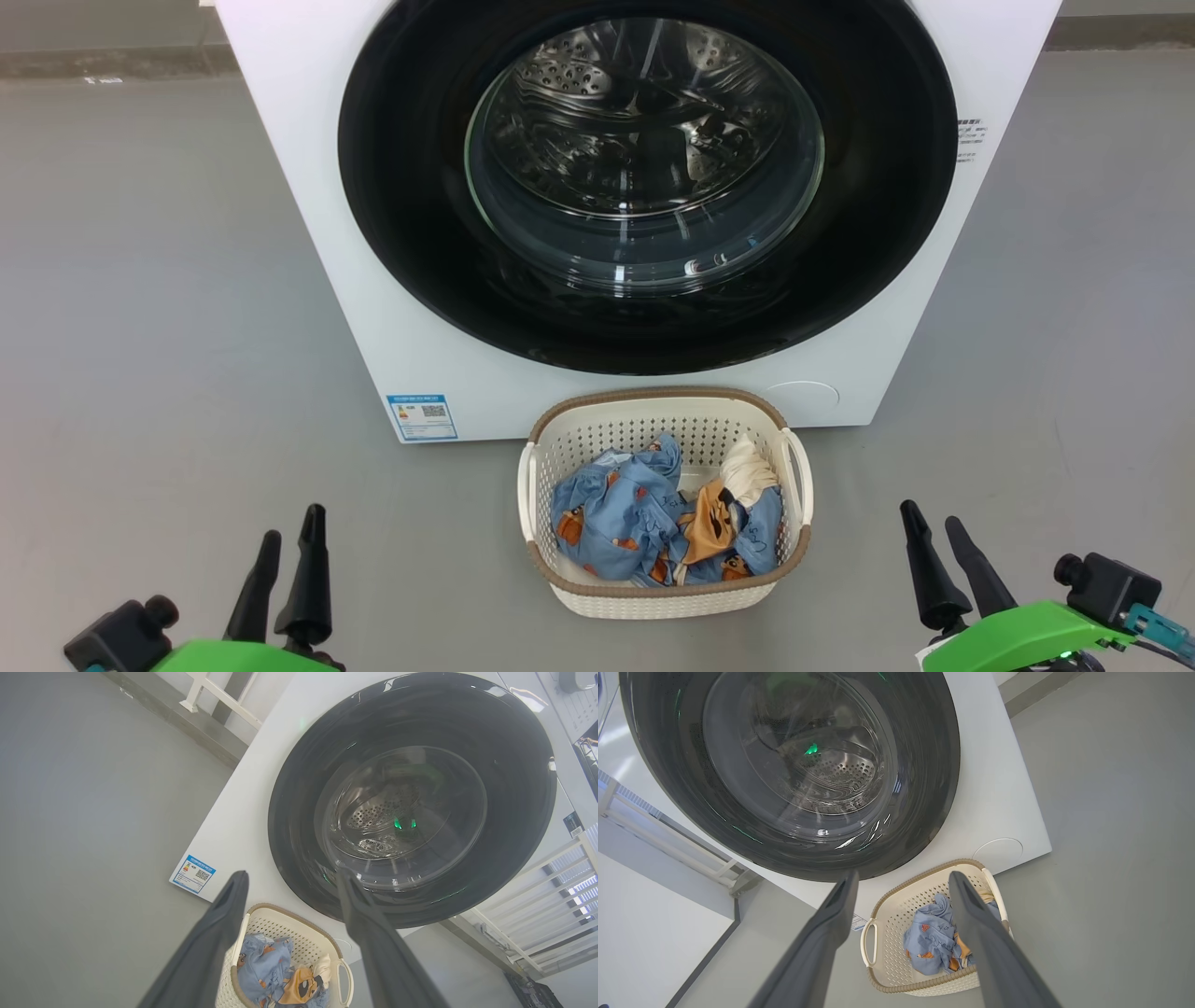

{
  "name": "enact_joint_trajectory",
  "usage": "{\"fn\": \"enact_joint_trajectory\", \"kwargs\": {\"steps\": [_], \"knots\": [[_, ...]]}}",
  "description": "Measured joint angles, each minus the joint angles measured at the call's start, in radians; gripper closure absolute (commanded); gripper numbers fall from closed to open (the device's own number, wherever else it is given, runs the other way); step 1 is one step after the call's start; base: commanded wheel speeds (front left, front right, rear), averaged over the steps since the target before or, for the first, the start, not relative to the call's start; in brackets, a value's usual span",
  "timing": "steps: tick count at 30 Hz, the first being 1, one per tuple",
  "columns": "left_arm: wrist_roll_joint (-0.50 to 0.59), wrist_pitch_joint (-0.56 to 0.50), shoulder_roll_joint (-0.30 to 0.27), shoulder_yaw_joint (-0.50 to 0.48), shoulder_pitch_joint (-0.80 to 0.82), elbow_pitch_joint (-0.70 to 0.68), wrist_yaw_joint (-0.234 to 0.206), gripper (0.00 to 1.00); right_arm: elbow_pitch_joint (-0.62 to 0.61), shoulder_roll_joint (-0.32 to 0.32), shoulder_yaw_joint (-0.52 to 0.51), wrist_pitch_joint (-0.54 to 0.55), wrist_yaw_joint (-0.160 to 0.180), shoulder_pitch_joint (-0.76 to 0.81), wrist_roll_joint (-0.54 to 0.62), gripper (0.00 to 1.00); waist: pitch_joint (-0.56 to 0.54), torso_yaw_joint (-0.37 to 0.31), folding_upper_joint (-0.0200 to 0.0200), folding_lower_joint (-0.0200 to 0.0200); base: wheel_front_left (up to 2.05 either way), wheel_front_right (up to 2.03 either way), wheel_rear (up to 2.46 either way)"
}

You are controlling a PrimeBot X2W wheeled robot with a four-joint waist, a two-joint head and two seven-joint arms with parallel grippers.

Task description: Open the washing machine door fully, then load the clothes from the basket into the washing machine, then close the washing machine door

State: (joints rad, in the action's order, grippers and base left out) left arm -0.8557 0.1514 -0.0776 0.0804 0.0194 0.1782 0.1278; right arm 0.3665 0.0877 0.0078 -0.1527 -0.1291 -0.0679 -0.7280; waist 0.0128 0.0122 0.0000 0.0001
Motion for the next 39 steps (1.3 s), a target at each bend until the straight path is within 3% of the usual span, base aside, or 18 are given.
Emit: {"fn": "enact_joint_trajectory", "kwargs": {"steps": [30,39], "knots": [[0.344,0.088,-0.024,0.047,0.0,-0.01,0.0,0.0,0.018,0.016,0.017,-0.084,0.0,-0.015,0.284,0.0,-0.002,-0.005,0.0,0.0,0.0,0.0,0.0],[0.392,0.101,-0.026,0.051,0.0,0.0,0.0,0.0,0.02,0.016,0.012,-0.096,0.0,-0.015,0.325,0.0,-0.004,-0.011,0.0,0.0,0.0,0.0,0.0]]}}
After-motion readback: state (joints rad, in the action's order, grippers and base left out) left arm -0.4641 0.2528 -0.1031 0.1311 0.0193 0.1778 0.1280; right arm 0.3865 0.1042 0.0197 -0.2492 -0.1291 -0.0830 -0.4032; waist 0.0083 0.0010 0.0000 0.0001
